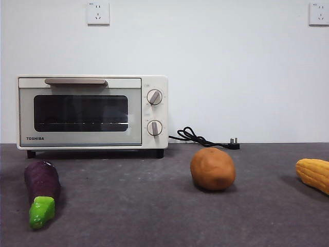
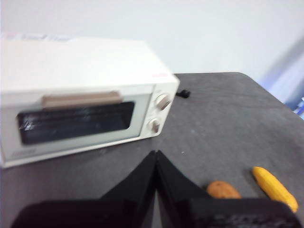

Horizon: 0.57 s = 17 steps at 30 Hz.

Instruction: Take the eggplant from the table,put the eggplant in the oven

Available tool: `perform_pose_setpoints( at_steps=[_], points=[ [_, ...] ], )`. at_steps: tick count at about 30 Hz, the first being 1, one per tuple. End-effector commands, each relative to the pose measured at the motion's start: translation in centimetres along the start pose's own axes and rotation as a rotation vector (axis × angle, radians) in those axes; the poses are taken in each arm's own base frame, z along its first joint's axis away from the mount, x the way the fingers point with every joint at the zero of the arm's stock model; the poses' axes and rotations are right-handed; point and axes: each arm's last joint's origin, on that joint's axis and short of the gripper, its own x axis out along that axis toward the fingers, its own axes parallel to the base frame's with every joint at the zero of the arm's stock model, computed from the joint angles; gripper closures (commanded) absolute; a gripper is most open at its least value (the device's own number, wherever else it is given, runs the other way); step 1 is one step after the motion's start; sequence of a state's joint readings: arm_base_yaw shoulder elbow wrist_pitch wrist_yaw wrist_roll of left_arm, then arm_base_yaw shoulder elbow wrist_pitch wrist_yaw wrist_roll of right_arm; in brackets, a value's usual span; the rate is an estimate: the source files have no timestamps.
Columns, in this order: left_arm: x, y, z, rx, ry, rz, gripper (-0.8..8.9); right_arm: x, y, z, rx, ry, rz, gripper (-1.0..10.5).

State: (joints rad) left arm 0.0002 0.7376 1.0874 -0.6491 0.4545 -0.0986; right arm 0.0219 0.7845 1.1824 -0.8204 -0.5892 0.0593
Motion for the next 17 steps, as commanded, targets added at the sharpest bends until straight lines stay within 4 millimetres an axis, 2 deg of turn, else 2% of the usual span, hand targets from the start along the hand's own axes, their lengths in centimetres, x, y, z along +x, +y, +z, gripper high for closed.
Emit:
perform_pose_setpoints(
  at_steps=[1,7,17],
  points=[
    [-0.1,-0.6,1.5,0.061,-0.001,-0.032,8.19,0.2,1.0,1.5,-0.045,0.002,0.096,9.6],
    [0.5,-1.1,2.9,0.077,0.017,-0.07,8.19,1.3,2.9,3.4,-0.093,0.093,0.23,9.6],
    [1.4,-0.8,2.5,0.09,0.071,-0.066,8.19,3.0,4.1,3.5,-0.105,0.194,0.323,9.5]
  ],
)
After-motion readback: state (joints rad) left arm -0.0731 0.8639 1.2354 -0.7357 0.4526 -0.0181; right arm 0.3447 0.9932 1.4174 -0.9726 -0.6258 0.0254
